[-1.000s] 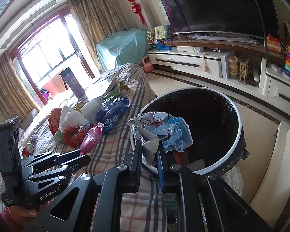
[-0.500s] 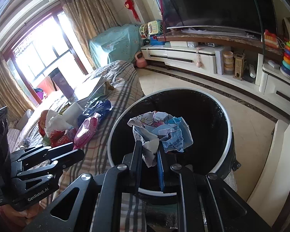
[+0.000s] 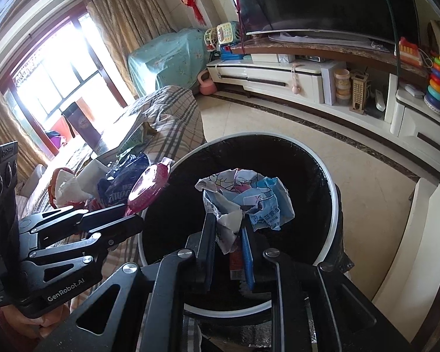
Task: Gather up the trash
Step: 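Open both tools to drop the hairbrush and paper into the bin, then move both open tools back from the bin toward the bed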
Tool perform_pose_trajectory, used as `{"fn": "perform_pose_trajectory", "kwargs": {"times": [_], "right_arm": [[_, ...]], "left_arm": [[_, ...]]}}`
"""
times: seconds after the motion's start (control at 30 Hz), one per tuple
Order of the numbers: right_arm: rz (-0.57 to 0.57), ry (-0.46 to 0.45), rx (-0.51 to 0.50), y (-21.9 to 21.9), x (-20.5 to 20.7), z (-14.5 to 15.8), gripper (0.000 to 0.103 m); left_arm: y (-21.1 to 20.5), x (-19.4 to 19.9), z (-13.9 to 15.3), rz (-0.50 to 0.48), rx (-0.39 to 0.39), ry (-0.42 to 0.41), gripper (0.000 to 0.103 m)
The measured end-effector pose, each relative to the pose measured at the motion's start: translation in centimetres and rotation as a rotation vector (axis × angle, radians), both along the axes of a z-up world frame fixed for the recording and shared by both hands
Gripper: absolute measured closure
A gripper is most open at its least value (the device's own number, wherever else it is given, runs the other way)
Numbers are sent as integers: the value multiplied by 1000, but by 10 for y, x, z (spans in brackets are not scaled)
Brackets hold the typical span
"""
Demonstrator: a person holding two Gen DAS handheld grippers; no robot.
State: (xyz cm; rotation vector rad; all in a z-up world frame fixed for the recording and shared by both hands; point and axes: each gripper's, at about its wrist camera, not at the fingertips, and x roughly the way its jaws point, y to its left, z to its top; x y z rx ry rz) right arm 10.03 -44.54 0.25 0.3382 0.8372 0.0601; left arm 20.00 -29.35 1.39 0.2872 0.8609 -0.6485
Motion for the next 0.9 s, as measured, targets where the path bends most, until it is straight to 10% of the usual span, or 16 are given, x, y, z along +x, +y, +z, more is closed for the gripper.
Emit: {"fn": "perform_pose_trajectory", "kwargs": {"times": [0.17,0.9], "right_arm": [[-5,12,12,-5,0,-1,57],[48,-94,32,66,-29,17,12]], "left_arm": [[-1,3,-2,25,-2,4,45],[118,-34,-18,217,-75,34,40]]}}
